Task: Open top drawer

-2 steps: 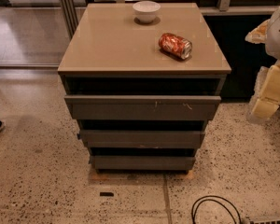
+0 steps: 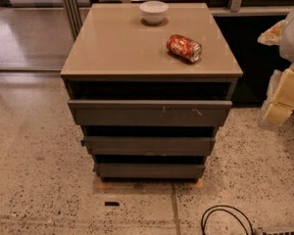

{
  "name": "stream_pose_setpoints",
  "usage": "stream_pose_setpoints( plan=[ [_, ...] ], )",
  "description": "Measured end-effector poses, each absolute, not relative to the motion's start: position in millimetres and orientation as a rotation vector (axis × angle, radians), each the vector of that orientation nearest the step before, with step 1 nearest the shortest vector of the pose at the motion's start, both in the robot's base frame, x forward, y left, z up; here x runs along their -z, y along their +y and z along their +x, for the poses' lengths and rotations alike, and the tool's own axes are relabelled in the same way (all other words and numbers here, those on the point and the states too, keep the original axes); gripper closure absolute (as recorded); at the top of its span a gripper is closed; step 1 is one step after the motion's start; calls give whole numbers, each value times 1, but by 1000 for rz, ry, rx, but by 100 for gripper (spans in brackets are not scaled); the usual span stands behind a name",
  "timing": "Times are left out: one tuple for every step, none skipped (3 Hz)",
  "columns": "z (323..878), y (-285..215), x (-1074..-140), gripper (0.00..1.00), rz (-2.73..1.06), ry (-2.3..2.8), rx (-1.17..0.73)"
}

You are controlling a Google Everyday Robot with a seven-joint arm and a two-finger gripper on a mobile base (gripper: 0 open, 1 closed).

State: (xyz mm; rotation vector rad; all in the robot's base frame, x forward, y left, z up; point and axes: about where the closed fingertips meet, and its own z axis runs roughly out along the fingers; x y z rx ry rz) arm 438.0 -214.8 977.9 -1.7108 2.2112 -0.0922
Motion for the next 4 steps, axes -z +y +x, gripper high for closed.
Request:
stream_pose_setpoints(
  plan=[
    [439, -207, -966, 0, -1710, 2187, 70],
    [444, -202, -945, 0, -1729, 2188, 97],
    [455, -212, -922, 0, -1750, 2227, 176],
    [455, -212, -922, 0, -1750, 2227, 176]
  ],
)
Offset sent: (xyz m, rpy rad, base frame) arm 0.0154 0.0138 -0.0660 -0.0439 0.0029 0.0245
